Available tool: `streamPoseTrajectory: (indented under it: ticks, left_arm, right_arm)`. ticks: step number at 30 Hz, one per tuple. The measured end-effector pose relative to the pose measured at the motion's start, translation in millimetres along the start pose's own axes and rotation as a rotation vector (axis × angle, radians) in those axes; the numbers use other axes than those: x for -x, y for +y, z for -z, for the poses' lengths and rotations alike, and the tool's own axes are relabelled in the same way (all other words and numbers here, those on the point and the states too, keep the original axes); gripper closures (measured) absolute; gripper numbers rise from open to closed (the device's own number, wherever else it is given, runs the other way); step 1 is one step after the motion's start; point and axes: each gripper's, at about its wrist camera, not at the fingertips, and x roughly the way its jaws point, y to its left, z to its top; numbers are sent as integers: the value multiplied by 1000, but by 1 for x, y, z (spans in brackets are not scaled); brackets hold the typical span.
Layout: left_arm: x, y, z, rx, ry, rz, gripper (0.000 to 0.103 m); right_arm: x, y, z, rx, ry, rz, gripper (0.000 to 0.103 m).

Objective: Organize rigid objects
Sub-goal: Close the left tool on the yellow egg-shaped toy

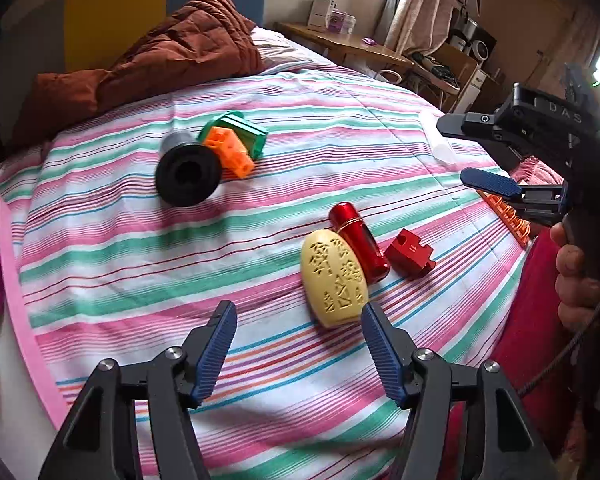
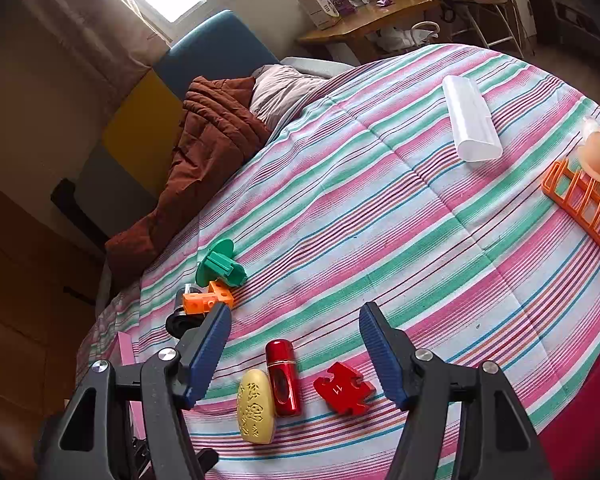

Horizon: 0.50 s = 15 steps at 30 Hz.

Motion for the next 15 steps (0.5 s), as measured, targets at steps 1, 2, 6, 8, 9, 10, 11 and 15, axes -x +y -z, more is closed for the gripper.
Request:
streamPoseTrajectory:
  ticks: [1, 2, 6, 8, 9, 10, 11, 15]
  left_arm:
    - [-6, -4, -3, -5, 10, 9, 36]
    - [-12, -7, -6, -8, 23, 14, 36]
    - [-37, -12, -12, -8, 68, 16, 36]
    - [-48, -11, -14, 2, 94, 21, 38]
    - [-51, -10, -15, 4, 94, 19, 42]
    - [-51, -10, -16, -3, 80, 18, 45]
    - [-51, -10, -16, -13, 75, 25, 58]
    - [-44, 0, -9, -5, 58, 39, 59]
  right_arm:
    - [0, 0, 0, -1, 0, -5, 36]
    - [0, 0, 0, -1, 0, -9, 36]
    - [-1, -1, 0, -5, 3, -16, 36]
    - [-1, -1, 0, -6, 3, -17, 36]
    - [-1, -2, 0, -7, 4, -18, 36]
    - [-1, -2, 0, -7, 3, -17, 36]
    - [-1, -2, -1, -8, 2, -15, 36]
    - [-3, -1, -1, -4, 17, 5, 36]
